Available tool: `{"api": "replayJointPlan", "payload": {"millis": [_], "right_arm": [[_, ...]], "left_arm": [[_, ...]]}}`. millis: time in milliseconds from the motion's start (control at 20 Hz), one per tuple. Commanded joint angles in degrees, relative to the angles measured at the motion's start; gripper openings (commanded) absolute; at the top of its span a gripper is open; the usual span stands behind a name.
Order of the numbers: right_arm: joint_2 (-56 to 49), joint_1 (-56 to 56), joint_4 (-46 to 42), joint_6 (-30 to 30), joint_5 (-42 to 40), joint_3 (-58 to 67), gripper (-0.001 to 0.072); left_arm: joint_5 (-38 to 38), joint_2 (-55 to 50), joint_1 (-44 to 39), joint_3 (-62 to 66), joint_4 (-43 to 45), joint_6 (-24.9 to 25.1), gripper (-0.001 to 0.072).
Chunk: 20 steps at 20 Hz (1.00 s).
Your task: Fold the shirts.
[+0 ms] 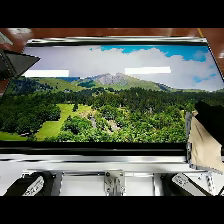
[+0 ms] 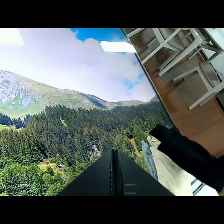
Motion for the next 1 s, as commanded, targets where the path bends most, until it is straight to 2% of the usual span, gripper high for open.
{"api": "replayJointPlan", "payload": {"millis": [0,400,450,500,550,700,750,800,850,900,950], "right_arm": [[1.6,0.0,-3.3,-0.1,5.2,-10.9,0.0057],[1.5,0.0,-9.8,1.5,-0.7,-19.2,0.0059],[1.6,0.0,-9.8,1.5,-1.0,-19.9,0.0156],[1.5,0.0,-9.8,0.5,-1.4,-20.2,0.0469],[1.6,0.0,-10.4,-1.4,-1.4,-20.2,0.0656],[1.6,0.0,-18.6,-3.9,-1.0,-16.4,0.0654],[1.6,0.0,-19.0,-5.8,-2.0,-13.0,0.0653],[1.6,0.0,-17.0,-6.0,-4.0,-8.0,0.0618],[1.6,0.5,-13.0,-6.0,-7.0,-2.7,0.0508],[1.6,1.7,-7.2,-6.1,-11.5,3.4,0.0439],[1.6,3.8,-1.9,-6.2,-15.5,8.5,0.0441]], "left_arm": [[0.0,-0.1,0.0,0.0,0.0,0.0,0.0040],[0.0,-0.1,0.0,0.0,0.0,-0.1,0.0040],[0.0,-0.1,0.0,0.0,0.0,-0.1,0.0040],[0.0,-0.1,0.0,0.0,0.0,-0.1,0.0040],[0.0,-0.1,0.0,0.0,0.0,0.0,0.0040],[0.0,-0.3,0.0,0.0,0.4,0.0,0.0039],[0.0,-0.5,0.0,0.0,1.7,0.0,0.0039],[0.0,-0.8,0.0,0.0,3.9,0.0,0.0039],[0.3,-1.5,-0.3,0.0,7.0,-0.1,0.0038],[1.1,-2.5,-1.2,0.0,12.2,-1.0,0.0037],[2.4,-3.9,-3.0,0.0,18.1,-4.0,0.0037]]}}
